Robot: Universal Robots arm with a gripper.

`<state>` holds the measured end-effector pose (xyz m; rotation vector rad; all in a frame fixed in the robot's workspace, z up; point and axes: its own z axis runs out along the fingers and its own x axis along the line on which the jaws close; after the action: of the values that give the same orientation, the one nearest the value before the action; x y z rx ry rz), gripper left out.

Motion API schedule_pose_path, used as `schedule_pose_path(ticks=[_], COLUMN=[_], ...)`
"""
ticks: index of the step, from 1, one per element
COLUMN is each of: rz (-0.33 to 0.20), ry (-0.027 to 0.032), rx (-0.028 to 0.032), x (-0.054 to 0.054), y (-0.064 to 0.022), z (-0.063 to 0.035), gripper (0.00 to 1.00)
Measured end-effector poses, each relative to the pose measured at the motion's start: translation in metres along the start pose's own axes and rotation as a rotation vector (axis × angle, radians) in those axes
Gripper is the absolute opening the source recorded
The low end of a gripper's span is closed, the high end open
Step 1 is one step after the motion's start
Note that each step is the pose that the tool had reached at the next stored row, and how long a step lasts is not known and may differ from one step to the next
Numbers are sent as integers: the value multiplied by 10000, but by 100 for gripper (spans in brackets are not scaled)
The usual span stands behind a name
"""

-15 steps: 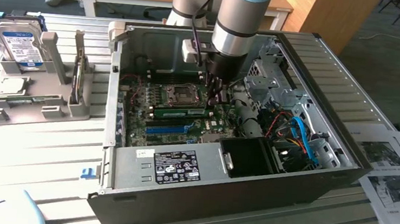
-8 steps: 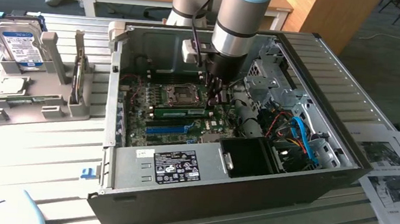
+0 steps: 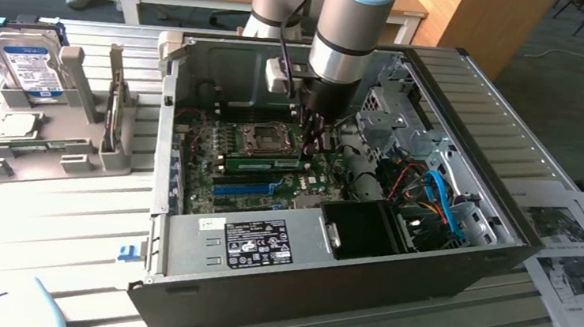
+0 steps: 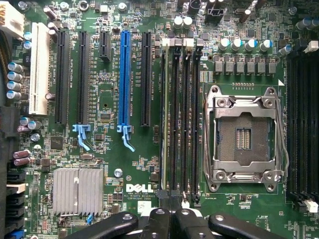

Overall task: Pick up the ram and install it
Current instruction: 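Press down the ram until it locks into place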

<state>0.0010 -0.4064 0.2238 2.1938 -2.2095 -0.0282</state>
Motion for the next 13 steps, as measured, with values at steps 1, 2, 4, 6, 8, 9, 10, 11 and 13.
schedule_pose_path(ticks=[1,2,4,6,8,9,10,11,13], rz=[0,0,0,0,0,0,0,0,0], ry=[0,0,2,1,1,1,-1,-3,-9], rx=[0,1,0,0,0,0,0,1,2], x=[0,0,0,0,0,0,0,-1,-1], y=[0,0,0,0,0,0,0,0,0], z=[1,3,6,7,8,8,8,6,-8], gripper=[9,9,9,9,9,9,9,9,9])
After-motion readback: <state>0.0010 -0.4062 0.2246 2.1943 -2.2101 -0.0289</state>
